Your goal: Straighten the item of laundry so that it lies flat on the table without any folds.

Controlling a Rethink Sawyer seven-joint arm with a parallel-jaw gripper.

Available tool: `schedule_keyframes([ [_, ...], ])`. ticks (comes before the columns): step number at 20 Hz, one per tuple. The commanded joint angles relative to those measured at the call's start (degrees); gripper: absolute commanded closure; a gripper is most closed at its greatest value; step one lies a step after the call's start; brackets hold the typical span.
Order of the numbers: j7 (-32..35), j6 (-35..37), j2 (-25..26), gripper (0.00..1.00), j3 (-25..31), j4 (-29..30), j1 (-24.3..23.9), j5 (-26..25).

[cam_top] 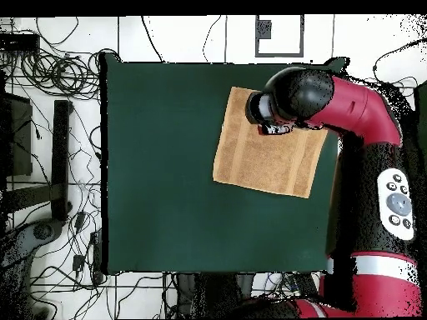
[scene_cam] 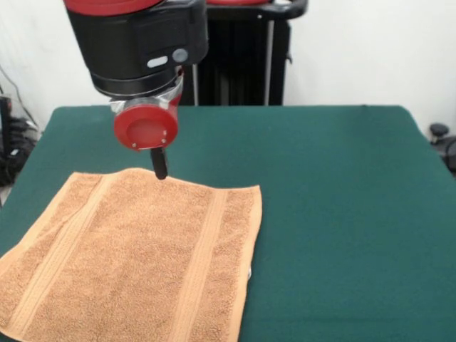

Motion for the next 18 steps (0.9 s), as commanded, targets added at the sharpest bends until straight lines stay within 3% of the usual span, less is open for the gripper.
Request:
schedule_keyframes([
  [1, -14.3, -0.4, 2.6, 1.00, 4.8, 11.2, -1.3, -0.4],
  [10, -12.1, 1.6, 0.6, 1.00, 5.5, 12.7, -2.4, 0.9],
  [18, -3.7, 6.6, -0.9, 1.00, 2.3, 12.7, -0.1, 1.8],
])
